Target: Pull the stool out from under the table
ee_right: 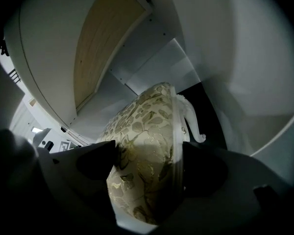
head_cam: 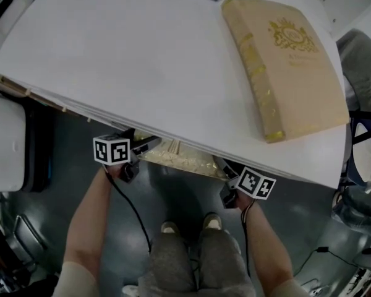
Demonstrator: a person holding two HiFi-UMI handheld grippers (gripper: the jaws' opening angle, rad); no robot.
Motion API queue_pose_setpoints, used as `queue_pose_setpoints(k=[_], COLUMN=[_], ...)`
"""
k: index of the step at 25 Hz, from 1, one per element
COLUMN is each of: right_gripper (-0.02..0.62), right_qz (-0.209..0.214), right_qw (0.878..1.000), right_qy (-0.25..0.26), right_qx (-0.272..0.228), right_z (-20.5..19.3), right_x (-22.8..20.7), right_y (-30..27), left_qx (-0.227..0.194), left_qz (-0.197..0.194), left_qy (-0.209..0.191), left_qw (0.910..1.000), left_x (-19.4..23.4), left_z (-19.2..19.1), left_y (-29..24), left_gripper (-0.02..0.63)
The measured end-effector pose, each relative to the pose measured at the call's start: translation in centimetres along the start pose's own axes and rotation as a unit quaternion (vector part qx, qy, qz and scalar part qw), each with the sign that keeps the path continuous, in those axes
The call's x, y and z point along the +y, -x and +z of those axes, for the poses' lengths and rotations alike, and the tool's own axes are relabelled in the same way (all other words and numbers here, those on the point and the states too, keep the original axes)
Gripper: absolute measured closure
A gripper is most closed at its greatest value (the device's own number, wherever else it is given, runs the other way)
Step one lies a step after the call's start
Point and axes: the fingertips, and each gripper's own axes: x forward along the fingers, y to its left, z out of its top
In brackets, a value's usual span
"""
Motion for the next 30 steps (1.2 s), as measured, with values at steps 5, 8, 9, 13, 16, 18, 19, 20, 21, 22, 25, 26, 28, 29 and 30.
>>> queue_pose_setpoints(k=[5, 8, 9, 13, 16, 18, 19, 20, 21, 22, 25, 26, 28, 29, 30], right_gripper=[0.155, 0.155, 0.155, 0.155, 0.155, 0.155, 0.155, 0.155, 0.155, 0.155, 0.155, 0.155, 0.155, 0.155, 0.155], right_qz=[0.011, 0.012, 0.013, 0.02, 0.022, 0.029, 0.033, 0.037, 0.043, 0.048, 0.063, 0.07, 0.085, 0.094, 0.104], right_qw=[1.0, 0.999, 0.999, 0.997, 0.994, 0.991, 0.989, 0.987, 0.985, 0.983, 0.976, 0.973, 0.967, 0.963, 0.959], right_qy=[-0.006, -0.003, 0.001, 0.022, 0.041, 0.055, 0.062, 0.069, 0.074, 0.078, 0.098, 0.107, 0.126, 0.136, 0.146], right_qx=[0.015, 0.033, 0.04, 0.074, 0.102, 0.122, 0.131, 0.141, 0.151, 0.161, 0.185, 0.192, 0.204, 0.211, 0.218], right_z=[-1.4, -2.3, -2.5, -3.6, -4.7, -5.4, -5.8, -6.3, -6.8, -7.3, -8.2, -8.4, -8.8, -9.0, -9.1], right_x=[1.7, 3.4, 4.2, 8.2, 11.3, 13.5, 14.6, 15.7, 16.9, 18.1, 21.8, 23.2, 25.9, 27.2, 28.5], right_y=[1.3, 2.7, 3.3, 5.7, 7.6, 8.6, 9.1, 9.5, 10.0, 10.5, 11.6, 11.8, 12.1, 12.1, 12.0], left_qx=[-0.009, -0.011, -0.015, -0.033, -0.043, -0.052, -0.058, -0.064, -0.07, -0.076, -0.098, -0.107, -0.126, -0.137, -0.148], left_qz=[0.017, 0.03, 0.034, 0.053, 0.07, 0.084, 0.091, 0.097, 0.103, 0.11, 0.129, 0.136, 0.149, 0.156, 0.164], left_qy=[0.01, 0.022, 0.027, 0.06, 0.096, 0.117, 0.126, 0.135, 0.144, 0.152, 0.174, 0.181, 0.193, 0.199, 0.204], left_qw=[0.9998, 0.9993, 0.9989, 0.9962, 0.9921, 0.9883, 0.9862, 0.984, 0.9817, 0.9793, 0.9713, 0.9682, 0.9615, 0.9578, 0.9537], left_x=[-0.9, -1.9, -2.3, -3.9, -5.4, -6.2, -6.6, -7.0, -7.5, -8.1, -9.5, -9.9, -10.6, -10.9, -11.2], left_z=[-0.7, -1.7, -2.0, -3.9, -5.7, -6.9, -7.5, -8.1, -8.7, -9.2, -10.1, -10.3, -10.7, -10.8, -10.9], left_y=[3.0, 5.7, 6.8, 12.3, 16.7, 19.8, 21.3, 22.9, 24.4, 26.0, 30.7, 32.3, 35.2, 36.7, 38.2], left_gripper=[0.14, 0.14, 0.14, 0.14, 0.14, 0.14, 0.141, 0.14, 0.141, 0.14, 0.141, 0.141, 0.141, 0.141, 0.14])
